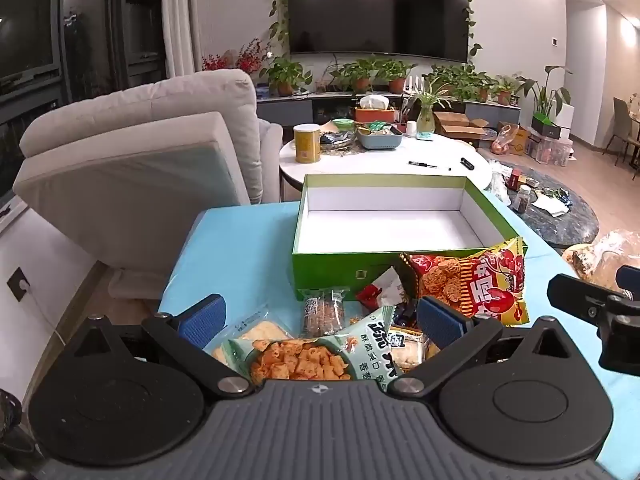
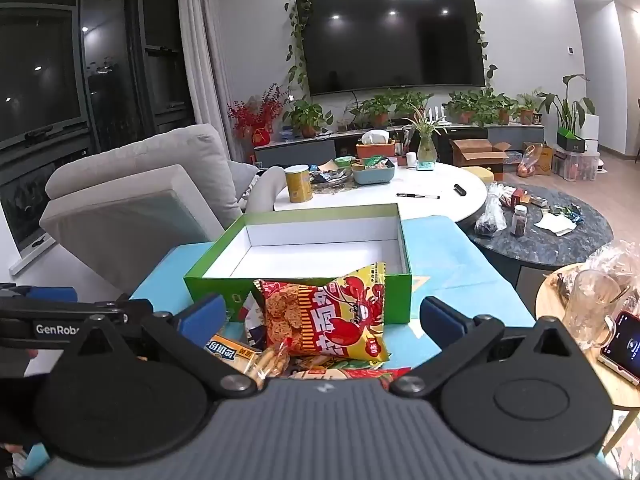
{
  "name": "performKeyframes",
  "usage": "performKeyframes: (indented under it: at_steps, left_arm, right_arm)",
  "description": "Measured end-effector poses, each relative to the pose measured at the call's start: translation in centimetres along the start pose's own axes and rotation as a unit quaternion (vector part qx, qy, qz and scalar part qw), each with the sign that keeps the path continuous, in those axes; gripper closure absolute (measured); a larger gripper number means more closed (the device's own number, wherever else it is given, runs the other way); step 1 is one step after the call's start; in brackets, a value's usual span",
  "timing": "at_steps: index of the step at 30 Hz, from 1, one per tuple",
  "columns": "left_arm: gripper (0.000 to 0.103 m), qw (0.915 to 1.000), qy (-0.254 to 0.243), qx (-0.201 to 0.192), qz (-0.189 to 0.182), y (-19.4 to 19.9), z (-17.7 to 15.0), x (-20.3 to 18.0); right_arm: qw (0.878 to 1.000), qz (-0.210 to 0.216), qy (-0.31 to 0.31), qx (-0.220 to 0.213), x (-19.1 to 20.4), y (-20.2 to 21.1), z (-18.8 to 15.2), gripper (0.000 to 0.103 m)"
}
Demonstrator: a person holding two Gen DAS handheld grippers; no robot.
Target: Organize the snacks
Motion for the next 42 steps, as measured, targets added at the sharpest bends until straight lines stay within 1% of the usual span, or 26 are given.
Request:
performKeyframes:
  at_steps: [3, 4, 5, 10, 12, 14, 16, 20, 24, 30, 34, 42]
  left_arm:
    - [0.001, 1.0000, 0.000, -0.002, 0.004, 0.0, 0.1, 0.3]
    - [0.001, 0.9998, -0.012, -0.006, 0.013, 0.0, 0.1, 0.0]
    - [0.001, 0.9998, -0.011, -0.007, 0.013, 0.0, 0.1, 0.0]
    - [0.001, 0.9998, -0.016, -0.008, 0.005, 0.6, 0.5, -1.5]
    - [0.001, 0.9998, -0.021, -0.008, 0.001, 0.4, 0.5, -1.6]
    - [0.001, 0.9995, -0.025, -0.019, -0.011, 0.3, 0.1, -1.0]
    - [0.001, 0.9992, -0.025, -0.021, -0.020, 0.3, 0.0, -1.1]
    - [0.005, 0.9984, -0.036, -0.019, -0.038, 0.0, 0.0, -2.1]
    - [0.009, 0.9971, -0.047, -0.019, -0.056, -0.2, 0.2, -2.9]
    - [0.013, 0.9959, -0.048, -0.022, -0.074, -0.1, 0.4, -3.5]
    - [0.015, 0.9955, -0.052, -0.025, -0.075, 0.0, 0.7, -3.9]
    - [0.019, 0.9955, -0.053, -0.016, -0.076, -0.4, 0.5, -3.9]
  right_arm:
    - [1.000, 0.002, -0.001, -0.001, -0.1, 0.0, 0.1, 0.022]
    - [1.000, -0.001, -0.002, 0.002, -0.2, -0.1, 0.1, 0.022]
    - [1.000, -0.002, -0.002, 0.002, -0.3, -0.1, 0.1, 0.022]
    - [1.000, -0.006, -0.011, 0.011, -0.8, -0.7, -0.1, 0.022]
    - [1.000, -0.005, -0.013, 0.011, -1.0, -1.1, 0.0, 0.022]
    - [1.000, -0.006, -0.014, 0.010, -1.3, -1.0, 0.0, 0.022]
    - [1.000, -0.004, -0.015, 0.011, -1.5, -1.0, 0.0, 0.022]
    - [1.000, -0.003, -0.020, 0.015, -1.9, -0.9, 0.0, 0.022]
    - [1.000, -0.008, -0.011, 0.019, -2.1, -1.1, 0.2, 0.022]
    - [1.000, -0.004, -0.012, 0.022, -2.3, -1.2, 0.4, 0.022]
    - [0.999, 0.003, -0.015, 0.029, -2.5, -1.4, 0.7, 0.022]
    - [0.999, 0.011, -0.016, 0.037, -2.6, -1.8, 0.7, 0.022]
Point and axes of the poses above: each gripper's, at about its wrist camera, not at the fingertips, and y roughly against the way its jaws point, x to its left, z to its top, the point moved 9 cm from there along -y, roughly the way its jaws point, and after that the axes turned 13 degrees about x, right-handed, at the moved point
